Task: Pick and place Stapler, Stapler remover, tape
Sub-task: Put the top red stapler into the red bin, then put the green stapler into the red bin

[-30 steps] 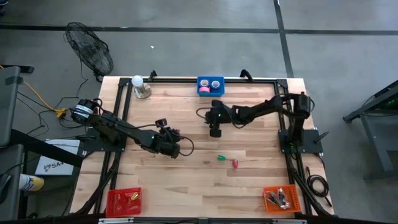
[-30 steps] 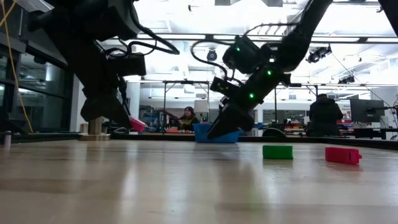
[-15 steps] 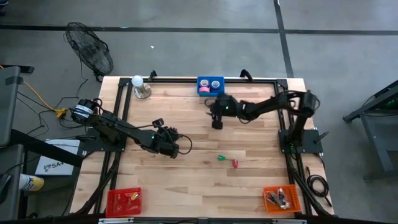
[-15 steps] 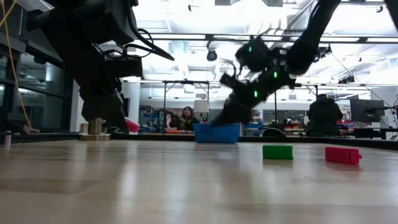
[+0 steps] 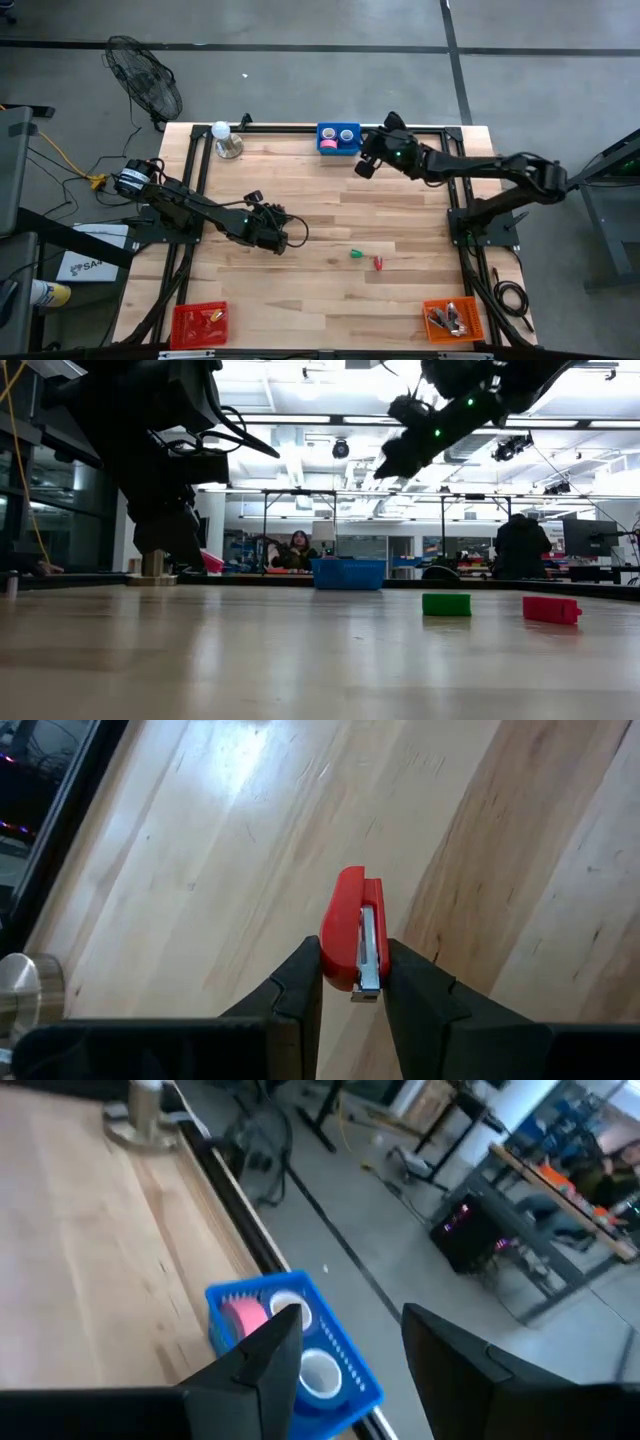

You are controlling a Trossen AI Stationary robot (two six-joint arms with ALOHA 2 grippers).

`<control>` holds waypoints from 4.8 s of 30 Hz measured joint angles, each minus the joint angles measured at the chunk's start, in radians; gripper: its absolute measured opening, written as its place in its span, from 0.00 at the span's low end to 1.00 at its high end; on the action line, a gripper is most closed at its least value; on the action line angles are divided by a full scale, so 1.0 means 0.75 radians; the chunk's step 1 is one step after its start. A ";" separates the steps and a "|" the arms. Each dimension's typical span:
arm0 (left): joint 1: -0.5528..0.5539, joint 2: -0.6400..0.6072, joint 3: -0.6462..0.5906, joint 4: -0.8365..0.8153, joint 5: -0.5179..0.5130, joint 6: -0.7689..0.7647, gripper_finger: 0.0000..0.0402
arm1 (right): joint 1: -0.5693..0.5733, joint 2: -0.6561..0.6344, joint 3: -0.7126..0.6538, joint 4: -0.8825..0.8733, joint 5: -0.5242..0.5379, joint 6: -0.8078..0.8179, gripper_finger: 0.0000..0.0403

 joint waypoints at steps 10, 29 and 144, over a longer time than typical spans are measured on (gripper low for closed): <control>0.000 -0.007 0.059 -0.052 0.175 0.004 0.20 | -0.015 0.205 0.000 0.040 -0.316 0.030 0.41; -0.093 -0.008 0.379 -0.670 0.677 -0.089 0.20 | 0.101 0.323 -0.001 0.143 -0.232 0.086 0.41; -0.329 0.202 0.334 -0.491 0.223 -0.504 0.54 | 0.791 0.263 -0.157 -0.494 -0.430 0.501 0.41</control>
